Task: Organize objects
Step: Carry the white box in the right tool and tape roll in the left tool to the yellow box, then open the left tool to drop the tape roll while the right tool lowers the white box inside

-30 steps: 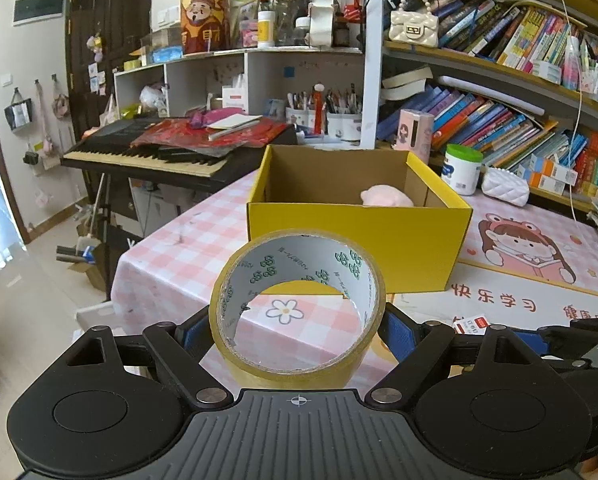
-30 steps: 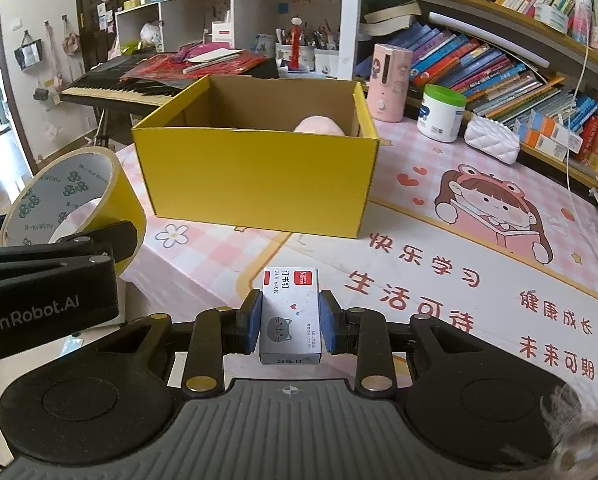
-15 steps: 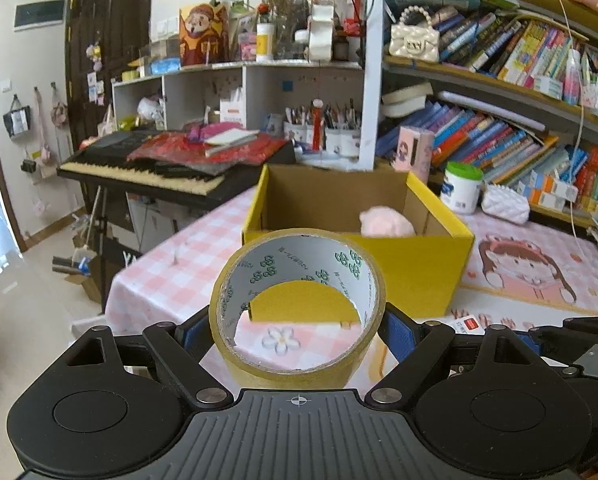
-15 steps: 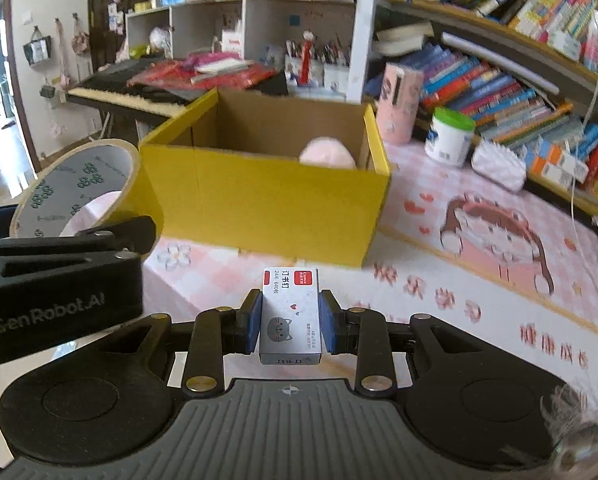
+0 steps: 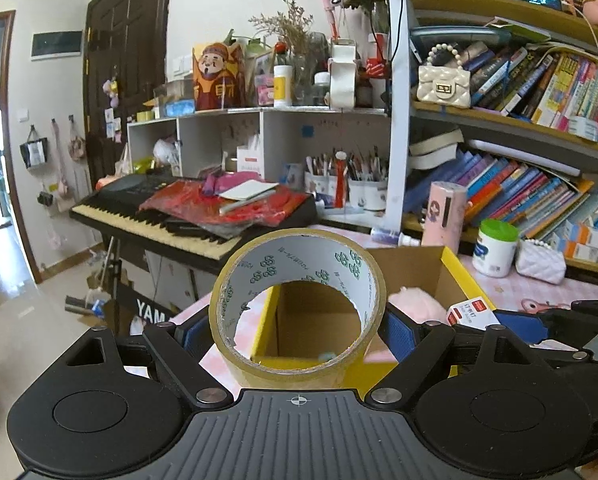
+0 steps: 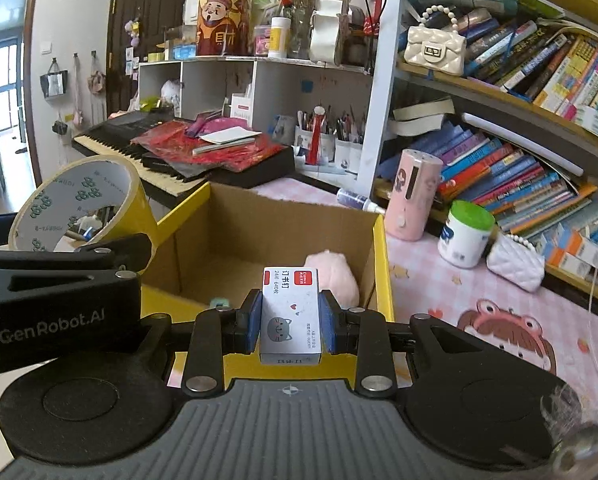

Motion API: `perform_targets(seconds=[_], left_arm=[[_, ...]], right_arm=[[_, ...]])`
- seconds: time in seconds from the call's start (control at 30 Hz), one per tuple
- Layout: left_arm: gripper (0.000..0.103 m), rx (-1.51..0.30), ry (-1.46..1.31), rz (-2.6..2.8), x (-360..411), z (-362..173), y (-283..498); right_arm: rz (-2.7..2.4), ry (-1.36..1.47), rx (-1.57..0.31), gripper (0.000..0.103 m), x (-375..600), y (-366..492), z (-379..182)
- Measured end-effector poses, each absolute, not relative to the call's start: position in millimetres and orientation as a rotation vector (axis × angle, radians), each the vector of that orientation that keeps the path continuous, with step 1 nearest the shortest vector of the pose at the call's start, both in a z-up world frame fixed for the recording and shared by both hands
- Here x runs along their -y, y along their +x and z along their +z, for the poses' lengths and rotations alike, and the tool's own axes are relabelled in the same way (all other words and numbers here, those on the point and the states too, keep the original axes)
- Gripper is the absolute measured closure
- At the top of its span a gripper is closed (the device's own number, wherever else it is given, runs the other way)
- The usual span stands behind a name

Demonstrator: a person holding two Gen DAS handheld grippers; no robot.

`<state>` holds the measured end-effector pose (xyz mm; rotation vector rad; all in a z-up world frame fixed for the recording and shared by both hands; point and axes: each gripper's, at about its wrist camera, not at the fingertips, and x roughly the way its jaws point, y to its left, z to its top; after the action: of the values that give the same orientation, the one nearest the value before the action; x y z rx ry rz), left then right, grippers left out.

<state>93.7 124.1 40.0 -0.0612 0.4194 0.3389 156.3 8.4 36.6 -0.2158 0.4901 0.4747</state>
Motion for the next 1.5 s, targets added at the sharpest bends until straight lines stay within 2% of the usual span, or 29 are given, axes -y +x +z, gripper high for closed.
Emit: perform_targets(seconds=[0.73, 0.97, 1.5], left_arm=[[0.017, -0.605, -0.058, 0.349, -120.9, 2.5, 188.9], [0.017, -0.657, -0.081, 0.354, -123.9, -8.5, 205.2], [0.016, -0.721, -0.096, 0.384, -124.8, -23.7, 230.1]], right_arm=[[0.579, -0.398, -0.609, 0.075, -27.9, 265.2, -10.7], [0.632, -0.445, -0.669, 0.075, -32.2, 282.1, -20.3], [0.672, -0.56, -0.646, 0.074, -38.8, 291.8, -25.9]])
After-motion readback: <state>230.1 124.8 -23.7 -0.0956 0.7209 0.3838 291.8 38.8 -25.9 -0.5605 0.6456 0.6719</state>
